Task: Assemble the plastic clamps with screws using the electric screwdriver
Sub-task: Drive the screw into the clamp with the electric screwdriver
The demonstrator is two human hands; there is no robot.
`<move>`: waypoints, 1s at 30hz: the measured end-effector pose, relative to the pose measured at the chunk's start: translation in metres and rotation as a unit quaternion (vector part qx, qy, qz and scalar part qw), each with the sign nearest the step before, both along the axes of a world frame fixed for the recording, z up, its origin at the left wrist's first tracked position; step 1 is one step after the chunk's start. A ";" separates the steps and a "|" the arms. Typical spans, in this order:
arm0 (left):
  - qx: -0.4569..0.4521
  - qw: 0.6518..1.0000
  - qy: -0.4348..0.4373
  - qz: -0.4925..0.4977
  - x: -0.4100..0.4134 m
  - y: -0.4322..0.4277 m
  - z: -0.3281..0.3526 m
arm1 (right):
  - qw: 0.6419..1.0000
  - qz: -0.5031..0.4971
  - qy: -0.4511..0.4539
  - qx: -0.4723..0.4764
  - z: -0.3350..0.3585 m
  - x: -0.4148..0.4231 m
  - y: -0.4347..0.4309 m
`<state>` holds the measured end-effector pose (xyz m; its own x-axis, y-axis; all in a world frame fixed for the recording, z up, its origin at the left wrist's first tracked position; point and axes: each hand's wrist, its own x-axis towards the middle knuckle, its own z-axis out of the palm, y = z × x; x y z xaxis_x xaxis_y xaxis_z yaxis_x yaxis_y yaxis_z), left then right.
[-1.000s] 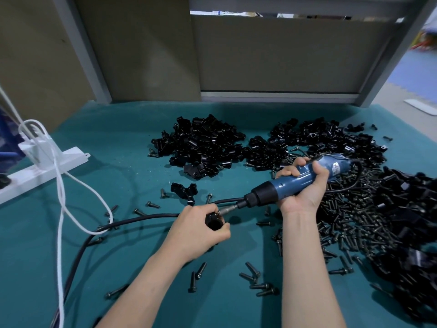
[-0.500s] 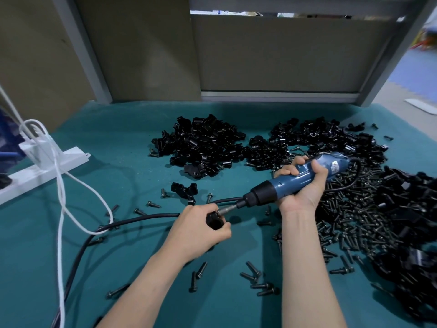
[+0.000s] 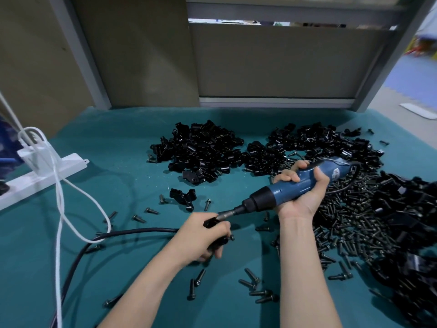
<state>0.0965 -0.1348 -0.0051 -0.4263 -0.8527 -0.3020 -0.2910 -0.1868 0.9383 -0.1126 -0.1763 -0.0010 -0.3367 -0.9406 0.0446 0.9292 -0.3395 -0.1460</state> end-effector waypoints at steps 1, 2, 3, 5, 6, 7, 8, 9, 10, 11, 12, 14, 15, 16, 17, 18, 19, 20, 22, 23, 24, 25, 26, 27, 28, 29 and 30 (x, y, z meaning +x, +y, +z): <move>0.086 0.995 0.055 -0.006 0.000 0.001 0.002 | 0.999 0.005 0.003 -0.032 0.001 -0.002 0.001; 0.161 0.982 0.102 -0.010 0.000 0.003 0.003 | 0.998 0.010 0.009 -0.059 0.003 -0.004 0.003; 0.214 0.967 0.135 -0.013 -0.001 0.004 0.004 | 0.997 0.012 0.019 -0.075 0.004 -0.006 0.004; 0.261 0.952 0.159 -0.026 -0.001 0.004 0.006 | 0.995 0.017 0.034 -0.090 0.005 -0.010 0.006; 0.271 0.949 0.157 -0.035 0.000 0.004 0.008 | 0.994 0.021 0.033 -0.098 0.005 -0.012 0.008; 0.278 0.948 0.150 -0.045 0.001 0.003 0.009 | 0.994 0.026 0.027 -0.105 0.005 -0.013 0.008; 0.284 0.947 0.140 -0.056 0.002 0.001 0.011 | 0.993 0.031 0.020 -0.112 0.004 -0.014 0.009; 0.289 0.946 0.132 -0.067 0.003 0.000 0.012 | 0.992 0.034 0.015 -0.117 0.005 -0.015 0.010; 0.296 0.944 0.129 -0.075 0.005 -0.002 0.012 | 0.992 0.035 0.014 -0.122 0.006 -0.016 0.010; 0.304 0.940 0.133 -0.078 0.006 -0.004 0.012 | 0.991 0.036 0.011 -0.128 0.007 -0.017 0.011; 0.313 0.937 0.139 -0.075 0.008 -0.004 0.011 | 0.990 0.038 0.004 -0.137 0.008 -0.019 0.012; 0.323 0.932 0.157 -0.053 0.011 -0.006 0.008 | 0.985 0.047 -0.022 -0.162 0.010 -0.024 0.014; 0.324 0.929 0.174 -0.038 0.012 -0.006 0.005 | 0.983 0.050 -0.037 -0.171 0.010 -0.026 0.015; 0.322 0.926 0.194 -0.024 0.013 -0.006 0.004 | 0.982 0.050 -0.049 -0.175 0.011 -0.028 0.016; 0.317 0.924 0.212 -0.017 0.012 -0.007 0.002 | 0.982 0.048 -0.057 -0.173 0.011 -0.029 0.017; 0.310 0.923 0.225 -0.015 0.010 -0.007 0.001 | 0.983 0.044 -0.059 -0.167 0.012 -0.028 0.017; 0.304 0.923 0.235 -0.014 0.008 -0.007 0.001 | 0.986 0.038 -0.054 -0.156 0.012 -0.027 0.017; 0.299 0.923 0.242 -0.013 0.006 -0.008 0.000 | 0.988 0.032 -0.045 -0.144 0.013 -0.025 0.016; 0.293 0.922 0.255 -0.008 0.005 -0.008 -0.001 | 0.991 0.030 -0.029 -0.126 0.014 -0.021 0.014; 0.291 0.921 0.260 -0.004 0.005 -0.008 -0.001 | 0.992 0.032 -0.023 -0.122 0.015 -0.019 0.013; 0.289 0.920 0.263 0.000 0.006 -0.008 -0.002 | 0.992 0.035 -0.018 -0.118 0.015 -0.019 0.013; 0.287 0.921 0.263 0.002 0.007 -0.008 -0.002 | 0.993 0.035 -0.012 -0.113 0.015 -0.018 0.012; 0.283 0.923 0.262 0.000 0.007 -0.008 -0.002 | 0.994 0.035 -0.007 -0.108 0.014 -0.019 0.011; 0.279 0.924 0.260 -0.004 0.007 -0.007 -0.003 | 0.994 0.034 -0.003 -0.106 0.014 -0.019 0.011; 0.274 0.927 0.257 -0.010 0.007 -0.007 -0.003 | 0.994 0.034 -0.001 -0.106 0.013 -0.019 0.011; 0.268 0.929 0.253 -0.019 0.006 -0.007 -0.003 | 0.994 0.036 0.000 -0.107 0.013 -0.019 0.011; 0.262 0.932 0.249 -0.030 0.006 -0.007 -0.003 | 0.993 0.039 -0.001 -0.109 0.012 -0.019 0.010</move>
